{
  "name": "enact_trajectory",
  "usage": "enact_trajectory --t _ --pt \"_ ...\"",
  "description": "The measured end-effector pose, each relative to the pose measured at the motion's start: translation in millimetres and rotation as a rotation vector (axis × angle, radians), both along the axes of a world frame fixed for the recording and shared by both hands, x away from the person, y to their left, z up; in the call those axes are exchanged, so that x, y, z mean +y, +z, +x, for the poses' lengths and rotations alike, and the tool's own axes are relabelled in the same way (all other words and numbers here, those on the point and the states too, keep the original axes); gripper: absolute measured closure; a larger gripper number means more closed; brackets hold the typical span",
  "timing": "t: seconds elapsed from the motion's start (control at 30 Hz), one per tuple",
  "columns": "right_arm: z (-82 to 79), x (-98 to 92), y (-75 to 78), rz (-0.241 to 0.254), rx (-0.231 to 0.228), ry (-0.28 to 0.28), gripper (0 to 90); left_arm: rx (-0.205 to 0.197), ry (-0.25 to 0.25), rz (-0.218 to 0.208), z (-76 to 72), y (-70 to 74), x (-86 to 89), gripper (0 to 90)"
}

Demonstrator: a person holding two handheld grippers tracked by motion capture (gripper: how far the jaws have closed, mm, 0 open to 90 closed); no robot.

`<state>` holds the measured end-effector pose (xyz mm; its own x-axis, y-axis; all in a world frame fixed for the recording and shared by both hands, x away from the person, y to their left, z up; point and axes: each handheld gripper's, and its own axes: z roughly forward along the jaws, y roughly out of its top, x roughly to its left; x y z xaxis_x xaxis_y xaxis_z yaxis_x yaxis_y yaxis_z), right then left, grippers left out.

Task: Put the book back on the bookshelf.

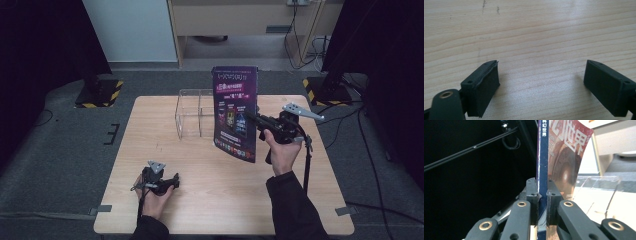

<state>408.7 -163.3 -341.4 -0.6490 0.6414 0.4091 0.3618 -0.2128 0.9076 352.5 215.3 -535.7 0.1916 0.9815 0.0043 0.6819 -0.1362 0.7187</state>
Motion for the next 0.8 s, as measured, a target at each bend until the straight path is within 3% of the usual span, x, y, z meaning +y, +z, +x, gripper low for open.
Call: enact_trajectory --t 0.5,0.8 --pt "25.1 -4.7 5.6 -0.033 -0.046 -0.093 84.4 0.002 0.003 0.002 0.4 -0.1 0.0 9.5" --pt "45.3 -3.4 1.8 -0.041 -0.038 -0.139 84.4 0.002 0.002 0.002 0.5 -0.1 -0.1 9.2"
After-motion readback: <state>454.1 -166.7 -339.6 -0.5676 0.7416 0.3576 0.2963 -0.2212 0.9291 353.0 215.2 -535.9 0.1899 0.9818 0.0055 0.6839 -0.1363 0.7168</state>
